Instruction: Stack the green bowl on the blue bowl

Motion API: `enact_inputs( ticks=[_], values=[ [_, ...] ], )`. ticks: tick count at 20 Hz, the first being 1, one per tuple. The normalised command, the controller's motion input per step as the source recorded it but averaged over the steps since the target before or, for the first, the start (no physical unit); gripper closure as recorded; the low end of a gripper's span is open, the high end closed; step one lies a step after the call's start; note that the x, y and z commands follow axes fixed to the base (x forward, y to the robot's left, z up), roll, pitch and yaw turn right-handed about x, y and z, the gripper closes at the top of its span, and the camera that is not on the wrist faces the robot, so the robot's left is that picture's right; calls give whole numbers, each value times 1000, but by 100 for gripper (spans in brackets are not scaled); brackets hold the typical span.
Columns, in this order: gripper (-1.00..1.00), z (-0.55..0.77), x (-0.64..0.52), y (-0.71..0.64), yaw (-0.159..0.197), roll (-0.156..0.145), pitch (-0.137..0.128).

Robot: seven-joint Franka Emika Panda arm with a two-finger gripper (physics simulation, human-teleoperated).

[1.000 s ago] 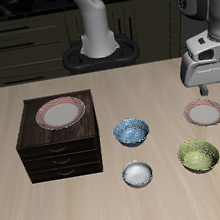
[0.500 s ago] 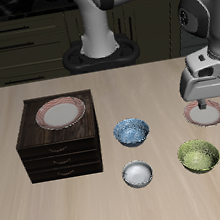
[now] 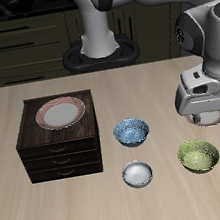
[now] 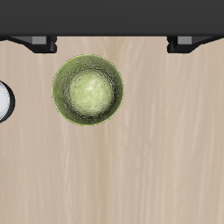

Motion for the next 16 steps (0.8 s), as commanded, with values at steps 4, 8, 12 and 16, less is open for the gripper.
enact_inputs(
  ticks=[4, 8, 12, 16],
  values=[
    [-100, -336, 68, -35, 15, -9, 22],
    [-100, -255, 54, 26, 10, -1, 21],
    [-100, -284, 9, 119, -14, 24, 41],
    [-100, -226, -34, 197, 19, 17, 14]
  ],
)
